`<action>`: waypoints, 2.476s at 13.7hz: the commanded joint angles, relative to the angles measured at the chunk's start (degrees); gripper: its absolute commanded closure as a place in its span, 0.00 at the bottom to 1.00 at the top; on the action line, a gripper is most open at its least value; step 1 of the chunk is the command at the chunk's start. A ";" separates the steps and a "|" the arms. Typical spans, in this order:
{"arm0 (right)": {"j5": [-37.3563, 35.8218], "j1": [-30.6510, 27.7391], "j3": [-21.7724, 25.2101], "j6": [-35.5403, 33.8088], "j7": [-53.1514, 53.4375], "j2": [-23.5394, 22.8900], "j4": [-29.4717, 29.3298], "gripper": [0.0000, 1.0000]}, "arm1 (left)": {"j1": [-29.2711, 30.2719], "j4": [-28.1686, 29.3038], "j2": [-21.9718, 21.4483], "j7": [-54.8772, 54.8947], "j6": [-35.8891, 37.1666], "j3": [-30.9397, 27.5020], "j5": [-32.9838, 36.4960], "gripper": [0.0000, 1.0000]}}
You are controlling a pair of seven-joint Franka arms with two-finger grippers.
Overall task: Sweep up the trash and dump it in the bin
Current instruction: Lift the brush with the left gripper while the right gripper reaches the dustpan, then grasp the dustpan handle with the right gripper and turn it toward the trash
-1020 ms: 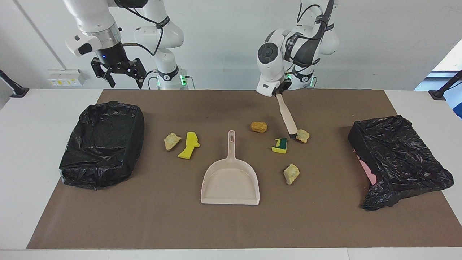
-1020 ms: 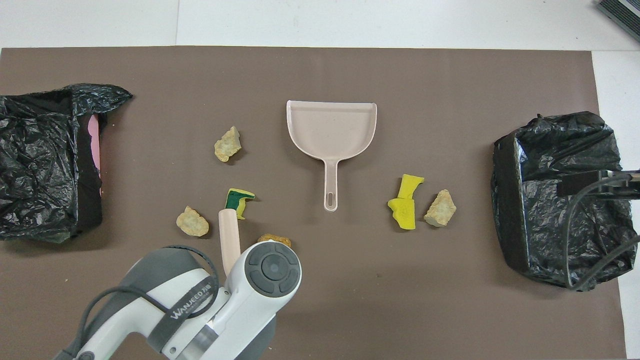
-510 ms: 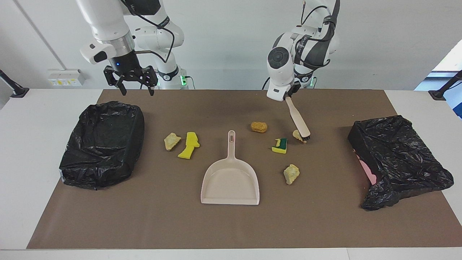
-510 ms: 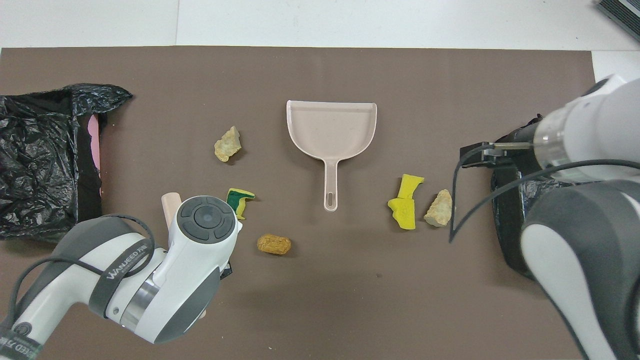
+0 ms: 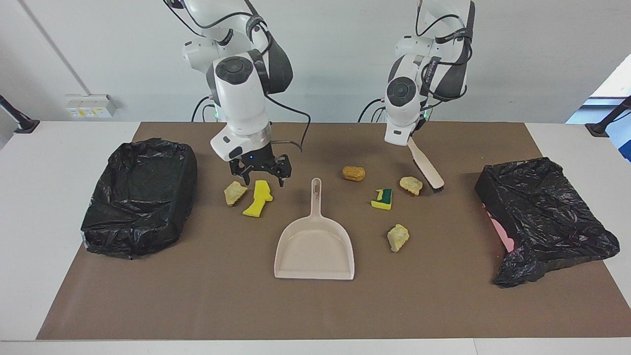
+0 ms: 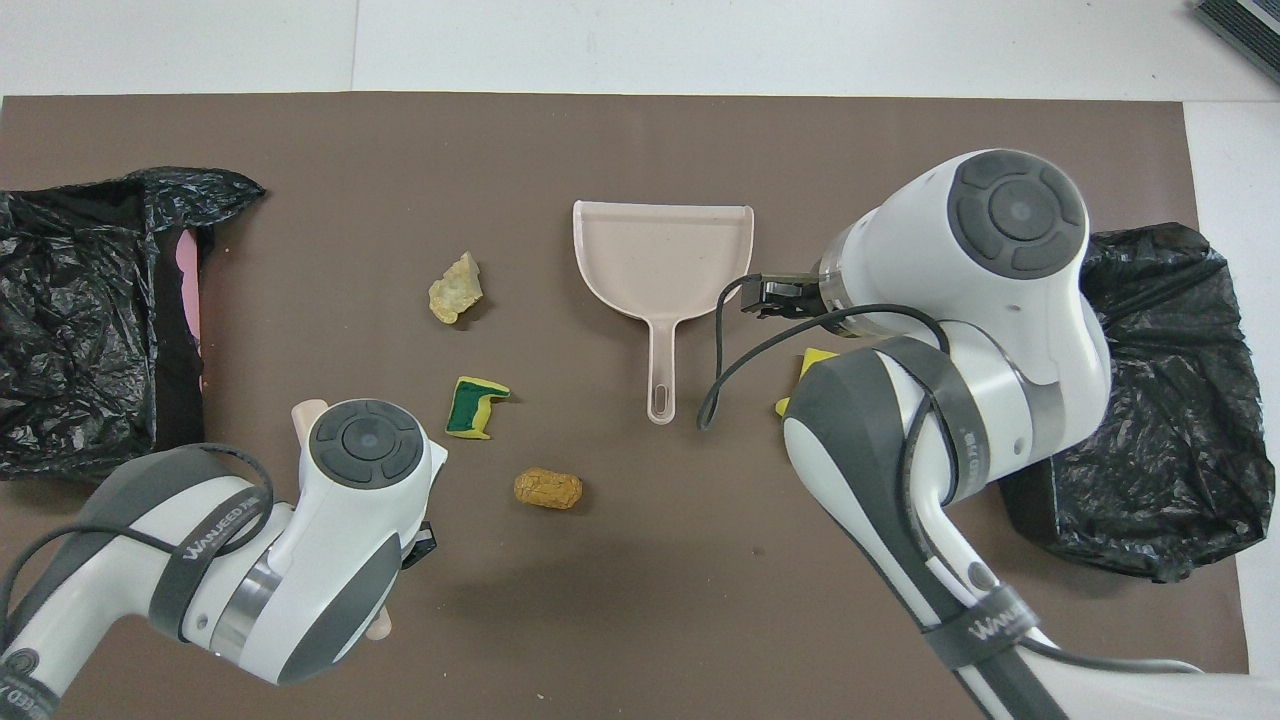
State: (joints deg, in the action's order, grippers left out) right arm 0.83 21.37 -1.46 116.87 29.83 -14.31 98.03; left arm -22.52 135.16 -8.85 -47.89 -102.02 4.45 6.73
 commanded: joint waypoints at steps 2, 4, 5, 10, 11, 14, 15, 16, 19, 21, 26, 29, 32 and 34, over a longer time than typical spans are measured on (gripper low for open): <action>0.67 3.76 -0.30 6.17 6.82 -0.37 5.31 0.00 | 1.51 2.91 -2.41 9.71 -3.88 0.74 -2.32 1.00; 0.75 6.22 -0.21 9.76 8.74 -2.73 5.68 0.00 | 0.99 2.91 -2.14 15.18 -7.12 0.74 -4.96 1.00; 0.67 7.62 -0.21 11.26 8.93 -4.31 5.59 0.00 | 0.90 2.83 -1.62 16.85 -8.53 0.74 -7.23 1.00; 0.32 8.07 -0.21 10.92 3.84 -6.52 5.68 0.00 | 0.64 2.56 -1.09 23.01 -12.14 0.91 -14.37 1.00; 0.31 8.07 -0.21 11.44 3.75 -6.61 5.68 0.00 | 0.37 2.04 -0.48 26.15 -11.97 0.83 -14.38 1.00; 0.58 8.07 -0.21 12.50 3.66 -6.78 5.76 0.00 | 0.98 -1.55 1.19 33.21 -8.12 0.65 -14.38 1.00; 0.75 8.07 -0.21 13.37 4.62 -7.22 5.68 0.04 | 1.33 -2.96 1.72 33.48 -6.97 0.65 -14.38 1.00; 0.67 8.07 -0.21 13.56 4.80 -7.40 5.59 0.06 | 1.95 -4.19 1.73 33.57 -5.57 0.56 -14.38 1.00; 0.67 8.07 -0.21 13.47 4.62 -7.58 5.33 0.93 | 4.15 -6.39 1.64 39.61 -1.70 0.56 -14.38 1.00; 0.67 8.16 -0.21 12.94 4.98 -7.58 5.06 1.00 | 7.82 -8.94 1.64 41.03 0.58 0.65 -14.38 1.00; -0.04 6.15 -0.13 12.16 -7.37 -2.77 5.67 1.00 | 10.38 -13.42 4.44 49.71 -4.74 0.39 -8.06 1.00; -0.04 3.94 -0.13 5.06 -20.65 6.19 11.28 1.00 | 13.11 -20.08 11.01 56.14 -5.38 0.38 -2.20 1.00; -0.13 2.28 -0.13 2.06 -36.10 16.04 20.42 1.00 | 15.92 -25.03 16.39 64.22 -8.09 0.30 1.79 1.00; -0.13 1.57 -0.13 -3.55 -44.21 19.91 21.58 1.00 | 16.02 -26.00 19.03 65.65 -11.87 0.21 4.68 1.00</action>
State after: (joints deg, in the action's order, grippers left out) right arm 0.70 24.19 -1.08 115.60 -7.30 -0.30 114.94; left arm -7.03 111.96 6.80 15.74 -111.63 4.23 8.51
